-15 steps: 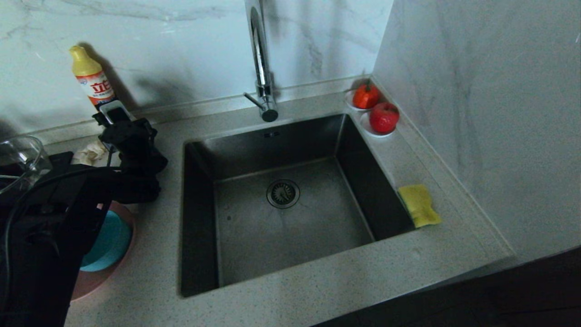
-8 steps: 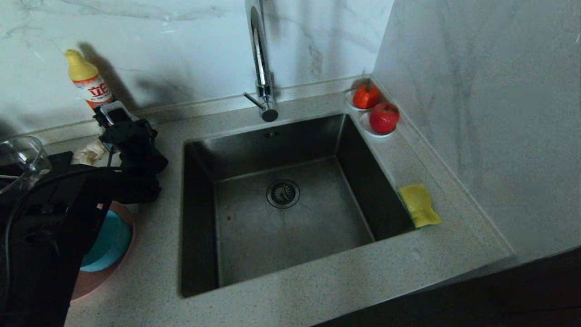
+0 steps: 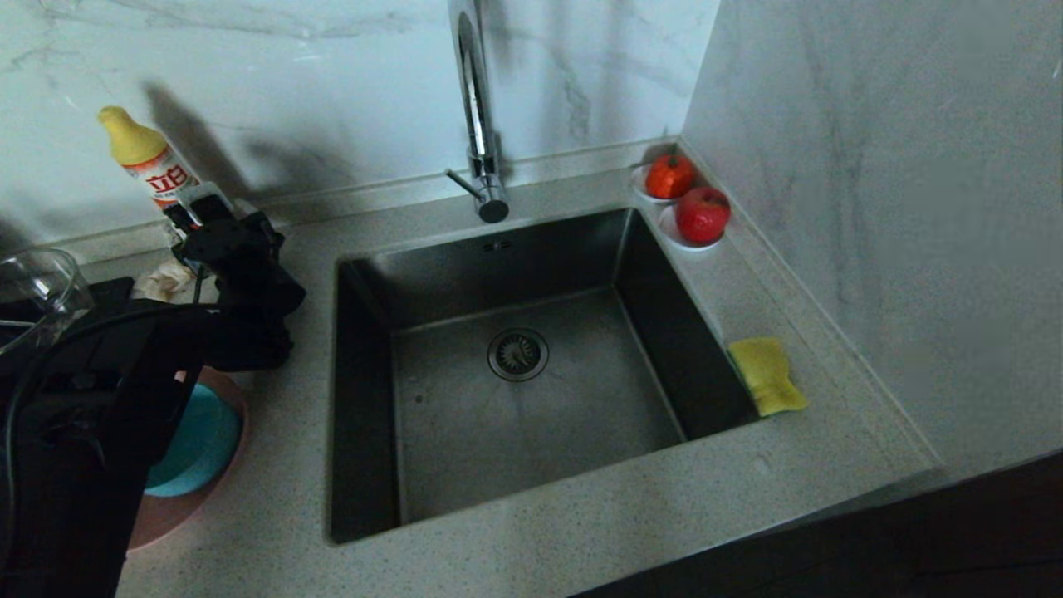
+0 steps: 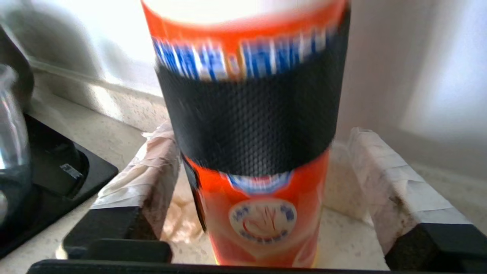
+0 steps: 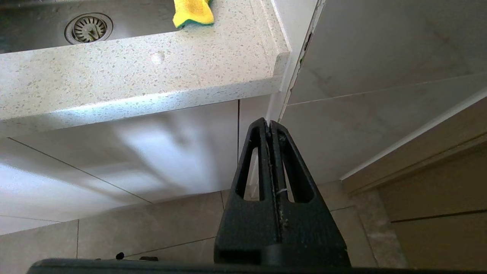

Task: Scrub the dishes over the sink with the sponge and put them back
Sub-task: Place the dish soap on the table, then turn on the faucet

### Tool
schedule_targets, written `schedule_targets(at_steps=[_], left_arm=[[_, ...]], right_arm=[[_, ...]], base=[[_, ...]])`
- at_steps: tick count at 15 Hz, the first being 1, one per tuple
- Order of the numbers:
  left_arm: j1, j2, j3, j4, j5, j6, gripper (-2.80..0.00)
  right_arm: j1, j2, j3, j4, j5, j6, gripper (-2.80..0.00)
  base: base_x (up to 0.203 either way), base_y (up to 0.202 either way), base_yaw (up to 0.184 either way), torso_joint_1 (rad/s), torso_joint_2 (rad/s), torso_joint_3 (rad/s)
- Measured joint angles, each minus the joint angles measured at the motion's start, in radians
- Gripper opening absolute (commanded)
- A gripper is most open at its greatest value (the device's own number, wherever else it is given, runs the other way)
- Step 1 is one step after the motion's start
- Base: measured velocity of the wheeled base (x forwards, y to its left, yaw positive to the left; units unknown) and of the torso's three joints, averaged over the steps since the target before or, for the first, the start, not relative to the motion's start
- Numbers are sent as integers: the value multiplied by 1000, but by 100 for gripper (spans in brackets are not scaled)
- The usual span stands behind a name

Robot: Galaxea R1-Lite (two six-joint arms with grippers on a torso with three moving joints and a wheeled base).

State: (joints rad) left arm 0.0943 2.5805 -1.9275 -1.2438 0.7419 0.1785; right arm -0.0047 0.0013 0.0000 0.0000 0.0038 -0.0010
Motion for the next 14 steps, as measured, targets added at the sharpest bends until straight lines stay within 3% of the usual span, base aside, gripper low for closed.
schedule_targets(at_steps=[14], left_arm=[[-1, -342, 66, 47, 9, 11, 0]], right_arm=[[0, 0, 0, 0, 0, 0, -280]], base=[[0, 0, 0, 0, 0, 0]])
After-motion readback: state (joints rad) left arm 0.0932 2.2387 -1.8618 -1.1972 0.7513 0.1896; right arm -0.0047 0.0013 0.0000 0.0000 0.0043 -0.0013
